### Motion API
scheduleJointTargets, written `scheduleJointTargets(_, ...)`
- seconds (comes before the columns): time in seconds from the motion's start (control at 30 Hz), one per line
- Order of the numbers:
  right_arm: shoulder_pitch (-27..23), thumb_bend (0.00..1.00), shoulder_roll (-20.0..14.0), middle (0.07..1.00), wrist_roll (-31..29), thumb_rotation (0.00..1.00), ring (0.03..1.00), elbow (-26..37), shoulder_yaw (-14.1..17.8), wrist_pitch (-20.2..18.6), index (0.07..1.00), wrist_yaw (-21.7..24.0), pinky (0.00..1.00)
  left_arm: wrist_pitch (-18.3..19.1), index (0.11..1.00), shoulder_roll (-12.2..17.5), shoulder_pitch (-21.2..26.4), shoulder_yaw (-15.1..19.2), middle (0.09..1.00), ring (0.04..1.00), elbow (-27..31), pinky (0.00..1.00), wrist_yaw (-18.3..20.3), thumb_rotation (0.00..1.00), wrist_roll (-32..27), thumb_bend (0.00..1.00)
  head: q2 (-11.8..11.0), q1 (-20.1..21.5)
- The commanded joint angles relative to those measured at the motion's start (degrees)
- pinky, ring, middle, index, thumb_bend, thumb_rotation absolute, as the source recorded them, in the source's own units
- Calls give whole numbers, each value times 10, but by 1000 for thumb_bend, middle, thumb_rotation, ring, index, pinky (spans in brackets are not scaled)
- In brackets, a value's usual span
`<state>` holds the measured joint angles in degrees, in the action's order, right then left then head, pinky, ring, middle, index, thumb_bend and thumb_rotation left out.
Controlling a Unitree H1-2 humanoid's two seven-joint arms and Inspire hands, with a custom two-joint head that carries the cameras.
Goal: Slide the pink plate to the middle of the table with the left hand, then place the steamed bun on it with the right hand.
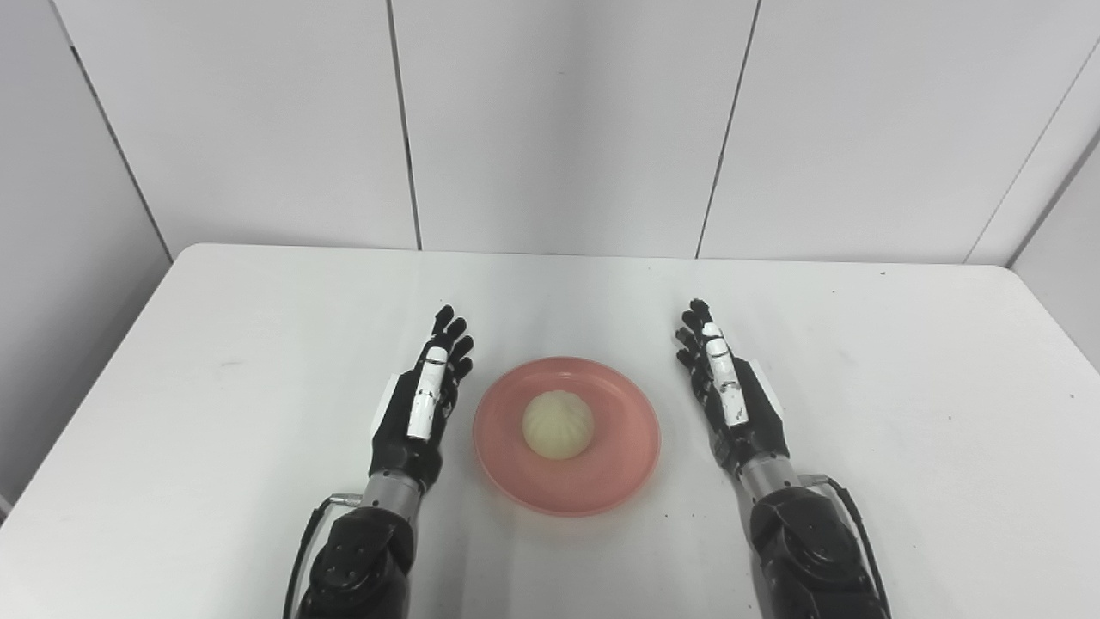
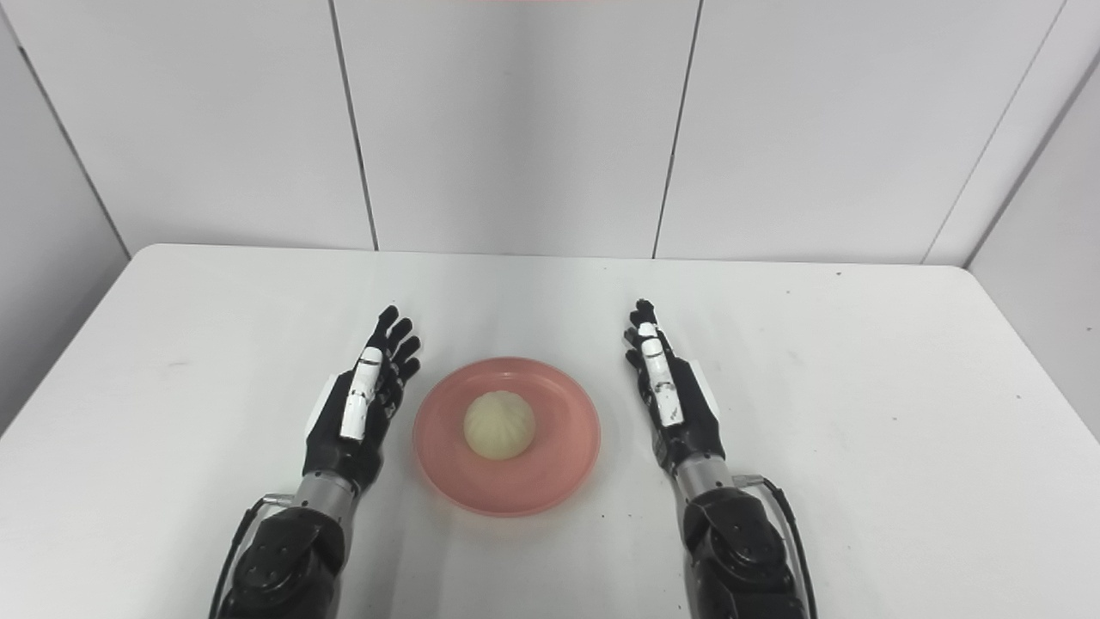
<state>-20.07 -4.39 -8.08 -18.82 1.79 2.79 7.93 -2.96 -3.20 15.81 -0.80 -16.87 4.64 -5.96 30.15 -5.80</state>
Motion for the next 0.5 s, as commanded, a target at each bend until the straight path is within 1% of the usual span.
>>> scheduleJointTargets(0.0,24,235,11,1000,0,1000,1000,-32,0,-4,1000,-4,1000,8,994,9,-41,5,987,973,-53,976,5,1000,-3,382,0,0)
scheduleJointTargets(0.27,22,228,11,1000,4,1000,1000,-41,-4,5,1000,1,1000,7,991,11,-37,6,983,969,-57,969,4,1000,-2,376,-3,0)
scheduleJointTargets(0.47,24,229,12,1000,10,1000,1000,-35,-7,1,1000,0,1000,-1,987,12,-34,7,979,965,-69,963,6,1000,-3,390,-3,0)
